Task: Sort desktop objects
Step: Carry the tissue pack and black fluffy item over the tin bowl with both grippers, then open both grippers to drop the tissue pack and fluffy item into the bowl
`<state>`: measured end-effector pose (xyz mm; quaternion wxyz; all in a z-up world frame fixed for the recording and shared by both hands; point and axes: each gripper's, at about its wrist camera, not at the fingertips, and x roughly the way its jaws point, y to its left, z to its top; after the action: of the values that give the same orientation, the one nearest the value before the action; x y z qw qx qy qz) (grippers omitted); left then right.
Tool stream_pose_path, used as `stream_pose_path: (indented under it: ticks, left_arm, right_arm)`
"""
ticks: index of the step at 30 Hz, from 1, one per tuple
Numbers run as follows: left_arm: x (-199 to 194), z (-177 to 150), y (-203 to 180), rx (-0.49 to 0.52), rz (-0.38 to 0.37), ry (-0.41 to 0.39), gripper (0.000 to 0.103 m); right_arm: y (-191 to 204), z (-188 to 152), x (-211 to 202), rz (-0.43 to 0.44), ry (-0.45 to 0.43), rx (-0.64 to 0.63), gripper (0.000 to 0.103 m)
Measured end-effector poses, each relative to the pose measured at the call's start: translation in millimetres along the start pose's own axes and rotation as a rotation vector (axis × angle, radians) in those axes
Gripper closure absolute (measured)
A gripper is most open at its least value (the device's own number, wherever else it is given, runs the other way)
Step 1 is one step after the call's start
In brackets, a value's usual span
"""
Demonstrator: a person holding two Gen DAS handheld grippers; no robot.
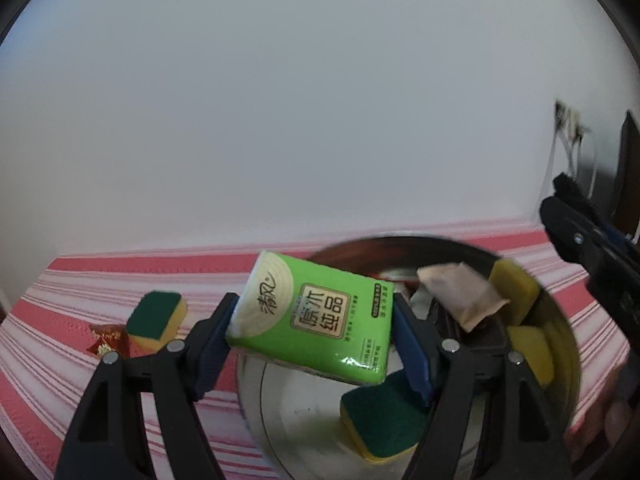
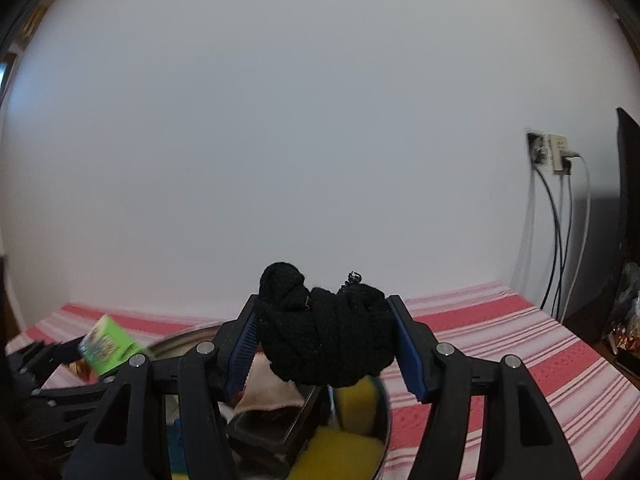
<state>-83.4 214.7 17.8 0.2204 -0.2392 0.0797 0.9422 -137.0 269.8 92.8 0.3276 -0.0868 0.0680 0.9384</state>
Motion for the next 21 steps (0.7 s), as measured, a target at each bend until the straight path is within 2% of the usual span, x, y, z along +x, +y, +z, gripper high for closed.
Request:
stream_pose_path:
  ticks: [3,11,17,19,21]
  left_arm:
    - [9.2,-1.3,-1.9,0.010,0.018,0.047,0.029]
    - [13.7,-7.7,1.3,0.005,0.001,0.056,0.029]
    - [14.0,-4.1,3.5,0.006,0.016,0.049,0.029]
    - [15.5,-3.6,5.0,0.001,0.028,0.050,0.028]
    - [13.6,-2.3,6.4,-0.003,0.041,0.032,0.023]
  right_arm:
    - [5.1,-1.9,-2.1,0.019,0.005,-0.017,0.039]
    - [23.6,-8.6,-11.2,0.042,0.034,-0.036,0.039]
    - [30.4,-15.0,-8.9,0.062,0.063,-0.050,0.038]
    - [33.5,-17.1,-8.0,0.066,0.079,-0.053,0.033]
    - [39.2,-18.8,-10.3,0.055,0.083,-0.062,0.010]
